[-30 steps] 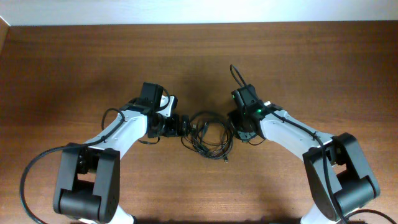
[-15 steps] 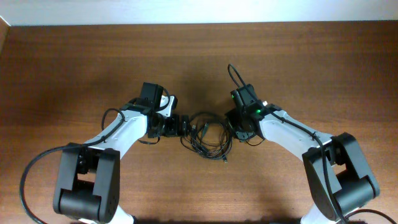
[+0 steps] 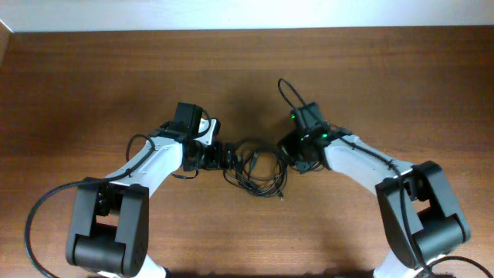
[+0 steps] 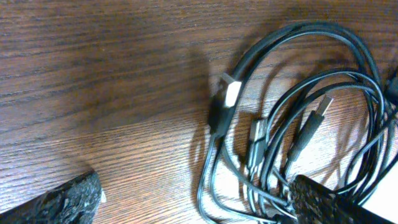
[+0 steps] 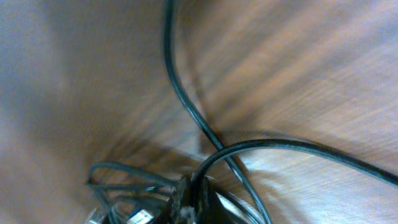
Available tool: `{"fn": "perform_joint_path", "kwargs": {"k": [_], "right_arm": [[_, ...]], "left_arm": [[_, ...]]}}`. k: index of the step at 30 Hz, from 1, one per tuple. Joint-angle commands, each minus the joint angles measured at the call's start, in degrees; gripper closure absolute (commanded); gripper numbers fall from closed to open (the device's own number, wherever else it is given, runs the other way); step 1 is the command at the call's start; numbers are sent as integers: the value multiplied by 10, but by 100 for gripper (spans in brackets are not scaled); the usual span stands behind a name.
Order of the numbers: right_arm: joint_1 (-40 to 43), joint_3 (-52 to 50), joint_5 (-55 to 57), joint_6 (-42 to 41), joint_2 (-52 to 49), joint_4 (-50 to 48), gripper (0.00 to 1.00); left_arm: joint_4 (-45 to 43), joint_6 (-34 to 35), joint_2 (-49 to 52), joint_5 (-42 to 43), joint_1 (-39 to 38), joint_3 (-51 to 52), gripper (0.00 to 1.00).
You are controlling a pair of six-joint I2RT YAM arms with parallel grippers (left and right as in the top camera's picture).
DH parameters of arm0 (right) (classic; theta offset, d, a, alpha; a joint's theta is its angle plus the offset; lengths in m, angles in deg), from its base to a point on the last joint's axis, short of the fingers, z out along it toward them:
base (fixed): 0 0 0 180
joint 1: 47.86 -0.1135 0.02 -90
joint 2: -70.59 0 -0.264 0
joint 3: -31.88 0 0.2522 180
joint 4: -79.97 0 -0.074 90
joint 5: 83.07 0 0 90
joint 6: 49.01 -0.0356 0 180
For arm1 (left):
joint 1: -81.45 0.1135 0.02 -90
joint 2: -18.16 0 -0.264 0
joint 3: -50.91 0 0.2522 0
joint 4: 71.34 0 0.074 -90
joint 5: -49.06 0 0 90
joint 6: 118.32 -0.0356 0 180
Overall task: Untangle cables
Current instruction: 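Pull the cable far right with the right gripper, stretching it out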
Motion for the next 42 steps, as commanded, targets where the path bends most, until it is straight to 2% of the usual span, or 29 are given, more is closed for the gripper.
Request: {"fn": "perform_joint_path", "kwargs": {"k": [1, 4, 6, 11, 15, 17, 20, 23, 27, 30, 34, 37, 38, 39, 41, 42], "right_arm": [[69, -4, -219, 159, 45, -42, 96], [113, -4, -385, 216, 86, -112, 96], [137, -4, -461, 220, 90, -144, 96], [194, -4, -512, 282, 90, -106, 96], [248, -4, -511, 389, 89, -38, 96], [284, -4, -487, 436, 89, 30, 96], [348, -4, -368, 493, 89, 151, 96], [412, -4, -181, 507, 89, 261, 96], [521, -4, -15, 502, 89, 330, 96], [611, -4, -16, 470, 89, 343, 96], [629, -4, -6, 470, 89, 342, 94], [620, -4, 18, 470, 89, 341, 77], [615, -4, 17, 470, 89, 341, 64], [610, -4, 18, 470, 89, 342, 57], [581, -4, 28, 472, 89, 342, 32], [571, 3, 28, 473, 90, 347, 23]], "left_arm": [[4, -1, 12, -19, 3, 12, 1], [4, -1, 12, -19, 3, 12, 1], [4, -1, 12, -19, 3, 12, 1], [4, -1, 12, -19, 4, 12, 1], [4, -1, 12, -19, 3, 12, 1], [3, -1, 12, -19, 3, 12, 1], [4, -1, 12, -19, 4, 12, 1], [4, -1, 12, -19, 4, 12, 1], [4, -1, 12, -19, 3, 12, 1], [4, -1, 12, -19, 3, 12, 1], [4, -1, 12, -19, 3, 12, 1], [4, -1, 12, -19, 3, 12, 1], [4, -1, 12, -19, 3, 12, 1], [4, -1, 12, -19, 3, 12, 1], [4, -1, 12, -19, 3, 12, 1], [4, -1, 12, -19, 3, 12, 1]]}}
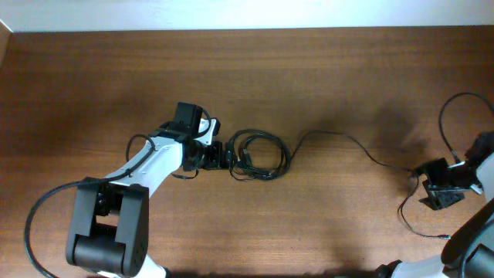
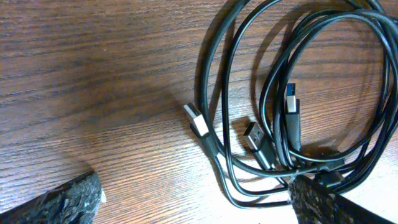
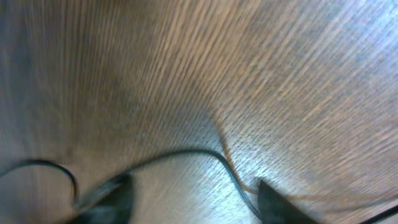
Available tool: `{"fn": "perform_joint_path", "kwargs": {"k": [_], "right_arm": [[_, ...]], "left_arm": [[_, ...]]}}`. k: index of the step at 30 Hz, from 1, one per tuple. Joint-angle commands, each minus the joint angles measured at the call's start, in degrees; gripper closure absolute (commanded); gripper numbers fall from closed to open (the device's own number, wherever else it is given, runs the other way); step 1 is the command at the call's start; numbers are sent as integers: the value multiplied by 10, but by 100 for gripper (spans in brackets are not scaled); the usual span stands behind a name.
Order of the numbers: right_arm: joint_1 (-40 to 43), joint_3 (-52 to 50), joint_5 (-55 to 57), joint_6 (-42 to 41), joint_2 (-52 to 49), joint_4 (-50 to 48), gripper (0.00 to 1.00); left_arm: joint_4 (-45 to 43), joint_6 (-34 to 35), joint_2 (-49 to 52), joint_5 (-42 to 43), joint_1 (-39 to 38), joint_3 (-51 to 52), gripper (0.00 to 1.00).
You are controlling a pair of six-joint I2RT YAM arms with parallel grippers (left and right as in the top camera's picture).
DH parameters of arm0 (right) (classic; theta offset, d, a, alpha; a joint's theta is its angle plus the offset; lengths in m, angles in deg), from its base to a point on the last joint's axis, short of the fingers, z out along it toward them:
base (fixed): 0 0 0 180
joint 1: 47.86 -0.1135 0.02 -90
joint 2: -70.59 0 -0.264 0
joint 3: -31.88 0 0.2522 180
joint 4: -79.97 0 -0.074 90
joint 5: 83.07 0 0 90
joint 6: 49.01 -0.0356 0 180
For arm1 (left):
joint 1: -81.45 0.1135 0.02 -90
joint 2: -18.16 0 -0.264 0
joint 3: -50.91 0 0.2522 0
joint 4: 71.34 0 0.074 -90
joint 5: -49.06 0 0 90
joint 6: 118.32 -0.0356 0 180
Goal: Untangle cables
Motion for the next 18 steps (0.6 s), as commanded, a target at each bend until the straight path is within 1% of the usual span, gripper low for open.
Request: {"fn": "perform_joint_path", "kwargs": {"k": [1, 4, 6, 9, 10, 11, 14, 16, 17, 18], "right_arm": [[-31, 30, 17, 7, 6, 27, 21], [-54, 163, 57, 8, 6, 140, 20], [-78, 218, 48, 45, 6, 171, 19], [-130, 216, 17, 99, 4, 181, 9], [-150, 210, 17, 108, 3, 182, 9], [-183, 201, 19, 108, 3, 181, 6], [-233, 188, 24, 108, 3, 181, 1], [-265, 182, 32, 108, 3, 177, 2], [-272, 182, 32, 108, 3, 177, 2], [-276, 182, 32, 108, 3, 175, 1]], "left_arm": [[3, -1, 12, -17, 3, 12, 1], [3, -1, 12, -17, 3, 12, 1], [3, -1, 12, -17, 3, 12, 1], [3, -1, 12, -17, 3, 12, 1], [3, -1, 12, -17, 3, 12, 1], [3, -1, 12, -17, 3, 12, 1], [-2, -1, 12, -17, 3, 12, 1], [-35, -1, 12, -17, 3, 12, 1], [-47, -1, 12, -7, 1, 11, 7], [-51, -1, 11, 4, -3, 10, 44]]}}
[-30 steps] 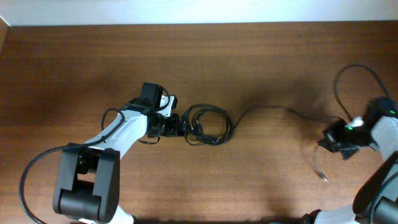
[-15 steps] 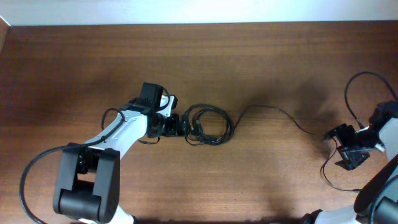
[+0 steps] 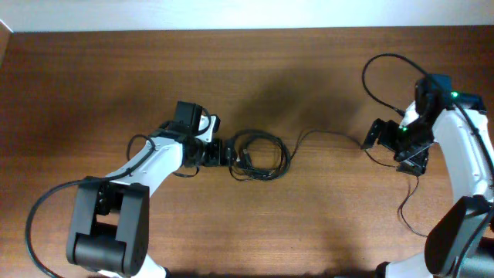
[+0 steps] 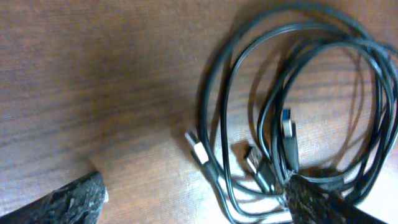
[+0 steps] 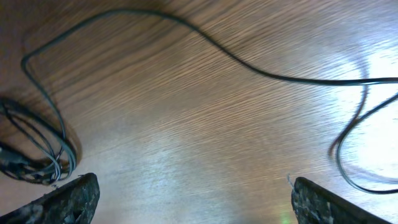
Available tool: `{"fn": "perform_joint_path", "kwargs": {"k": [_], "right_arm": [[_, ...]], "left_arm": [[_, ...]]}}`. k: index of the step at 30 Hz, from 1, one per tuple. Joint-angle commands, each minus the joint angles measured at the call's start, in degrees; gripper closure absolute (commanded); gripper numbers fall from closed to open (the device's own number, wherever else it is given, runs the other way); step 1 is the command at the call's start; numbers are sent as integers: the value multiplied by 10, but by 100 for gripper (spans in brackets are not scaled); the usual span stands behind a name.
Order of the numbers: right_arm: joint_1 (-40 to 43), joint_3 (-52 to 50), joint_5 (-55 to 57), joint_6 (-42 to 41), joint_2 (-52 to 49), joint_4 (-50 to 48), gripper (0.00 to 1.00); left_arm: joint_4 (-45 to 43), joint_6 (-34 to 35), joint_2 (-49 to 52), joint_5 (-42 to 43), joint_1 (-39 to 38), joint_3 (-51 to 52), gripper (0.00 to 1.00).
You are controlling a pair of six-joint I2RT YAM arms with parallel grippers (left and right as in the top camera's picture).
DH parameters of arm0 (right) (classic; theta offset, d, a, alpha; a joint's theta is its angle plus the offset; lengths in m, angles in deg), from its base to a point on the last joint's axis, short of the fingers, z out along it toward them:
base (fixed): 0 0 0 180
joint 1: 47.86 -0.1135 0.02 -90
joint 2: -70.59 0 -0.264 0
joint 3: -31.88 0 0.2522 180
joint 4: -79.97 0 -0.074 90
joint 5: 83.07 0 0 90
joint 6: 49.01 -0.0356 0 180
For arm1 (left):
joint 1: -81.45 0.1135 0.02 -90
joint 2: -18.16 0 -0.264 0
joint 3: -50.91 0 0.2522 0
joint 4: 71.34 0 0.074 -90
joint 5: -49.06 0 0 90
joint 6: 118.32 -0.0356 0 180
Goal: Untangle cables
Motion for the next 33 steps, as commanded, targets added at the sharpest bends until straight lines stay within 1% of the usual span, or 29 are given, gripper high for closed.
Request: {"fn": "perform_joint_path", "kwargs": {"k": [1, 2, 3, 4, 6, 7, 8, 10, 11, 13, 15, 17, 19, 20, 22, 23, 24, 26, 28, 31, 33], "right_arm": [[-14, -3, 7, 6, 2, -9, 2], [-14, -3, 7, 6, 2, -12, 2], [-14, -3, 7, 6, 2, -13, 1], [-14, -3, 7, 6, 2, -13, 2], [-14, -3, 7, 6, 2, -13, 2], [-14, -3, 7, 6, 2, -13, 2], [-14, -3, 7, 6, 2, -13, 2], [-14, -3, 7, 6, 2, -13, 2], [-14, -3, 7, 6, 2, -13, 2], [-14, -3, 7, 6, 2, -13, 2], [-14, -3, 7, 6, 2, -13, 2], [-14, -3, 7, 6, 2, -13, 2], [-14, -3, 7, 6, 2, -13, 2], [-14, -3, 7, 6, 2, -13, 2], [-14, -3, 7, 6, 2, -13, 2], [-14, -3, 7, 6, 2, -13, 2], [-14, -3, 7, 6, 2, -13, 2], [-14, -3, 7, 6, 2, -13, 2], [-14, -3, 7, 6, 2, -13, 2], [-14, -3, 7, 6, 2, -13, 2], [-14, -3, 7, 6, 2, -13, 1]], "left_arm": [[-8, -1, 9, 7, -5, 0, 96], [3, 0, 8, 7, -4, -15, 100], [45, 0, 6, 6, -5, -52, 100], [123, 0, 6, -15, -6, -119, 100], [240, -1, 6, -90, -26, -226, 100], [287, -1, 6, -151, -70, -296, 99], [284, 2, 6, -155, -88, -306, 97], [279, 43, 9, -155, -125, -305, 95], [279, 74, 18, -155, -151, -301, 86], [279, 117, 45, -155, -194, -299, 76], [271, 147, 75, -155, -237, -299, 68], [242, 197, 114, -177, -281, -299, 63], [196, 206, 151, -211, -317, -299, 41], [169, 232, 164, -222, -328, -299, 36], [104, 262, 165, -188, -330, -299, 50], [88, 267, 165, -194, -330, -299, 60], [87, 290, 165, -244, -331, -299, 64], [83, 290, 166, -303, -331, -299, 64], [80, 290, 167, -309, -331, -299, 64], [97, 289, 167, -319, -331, -299, 61], [105, 287, 168, -326, -331, -296, 61]]}}
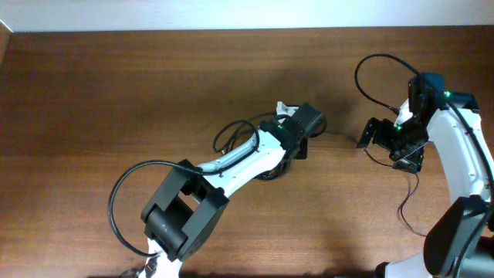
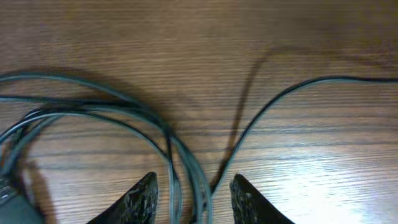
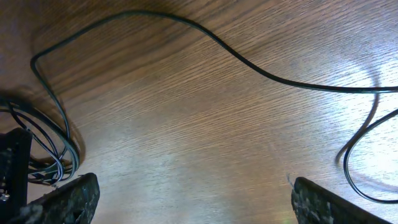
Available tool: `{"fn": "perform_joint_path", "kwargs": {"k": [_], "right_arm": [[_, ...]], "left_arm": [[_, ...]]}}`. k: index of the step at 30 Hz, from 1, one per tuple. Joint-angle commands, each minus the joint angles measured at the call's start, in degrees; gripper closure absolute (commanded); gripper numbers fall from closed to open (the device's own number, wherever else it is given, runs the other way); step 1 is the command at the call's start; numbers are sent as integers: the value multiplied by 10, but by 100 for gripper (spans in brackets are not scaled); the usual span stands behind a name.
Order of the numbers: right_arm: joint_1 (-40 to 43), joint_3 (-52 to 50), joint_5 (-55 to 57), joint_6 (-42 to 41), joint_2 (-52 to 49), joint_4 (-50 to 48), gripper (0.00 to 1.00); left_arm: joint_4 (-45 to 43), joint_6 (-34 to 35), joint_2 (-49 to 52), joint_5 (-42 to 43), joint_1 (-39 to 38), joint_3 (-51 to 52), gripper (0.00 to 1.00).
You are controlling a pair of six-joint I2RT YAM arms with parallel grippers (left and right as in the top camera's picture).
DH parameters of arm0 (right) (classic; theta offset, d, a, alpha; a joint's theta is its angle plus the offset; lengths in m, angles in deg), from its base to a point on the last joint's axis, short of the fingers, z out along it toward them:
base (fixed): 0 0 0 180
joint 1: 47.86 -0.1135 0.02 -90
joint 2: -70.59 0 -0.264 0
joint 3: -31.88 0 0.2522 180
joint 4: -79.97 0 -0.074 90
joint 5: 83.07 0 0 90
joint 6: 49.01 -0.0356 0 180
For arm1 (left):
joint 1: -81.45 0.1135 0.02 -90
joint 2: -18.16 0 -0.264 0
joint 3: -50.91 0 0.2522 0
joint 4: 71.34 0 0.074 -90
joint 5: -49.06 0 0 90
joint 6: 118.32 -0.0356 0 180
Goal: Untangle cables
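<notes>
The tangled bundle of black USB cables (image 1: 228, 133) lies mid-table, partly under my left arm. My left gripper (image 1: 292, 150) is at the bundle's right side. In the left wrist view its narrowed fingers (image 2: 142, 198) straddle several strands (image 2: 124, 115) without touching them, so the left gripper (image 2: 194, 199) is open. One thin cable (image 2: 292, 87) runs off to the right (image 1: 340, 137). My right gripper (image 1: 386, 145) hovers wide open over that drawn-out cable (image 3: 249, 65), and nothing is between the right gripper's (image 3: 194, 199) fingers.
Everything lies on a brown wooden table (image 1: 116, 85). More of the thin drawn-out cable loops near the right edge (image 1: 409, 208). A white wall borders the far side.
My left gripper went from the bundle's left side to its right side and narrowed around several strands. The bundle spread out to the left. My right arm barely moved.
First both grippers were at the bundle, the left open at its left side and the right shut on a cable at its right side. Then the right arm was at the far right, with one cable drawn out. Later it stood open over that cable. Now the left straddles the bundle's right side.
</notes>
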Motion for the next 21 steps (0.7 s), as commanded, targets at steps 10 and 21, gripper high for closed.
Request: {"fn": "perform_joint_path", "kwargs": {"k": [10, 21], "right_arm": [[-2, -2, 7, 5, 2, 0, 2], [-2, -2, 7, 5, 2, 0, 2]], "left_arm": [[12, -16, 36, -23, 5, -11, 95], [147, -122, 36, -28, 7, -163, 100]]}}
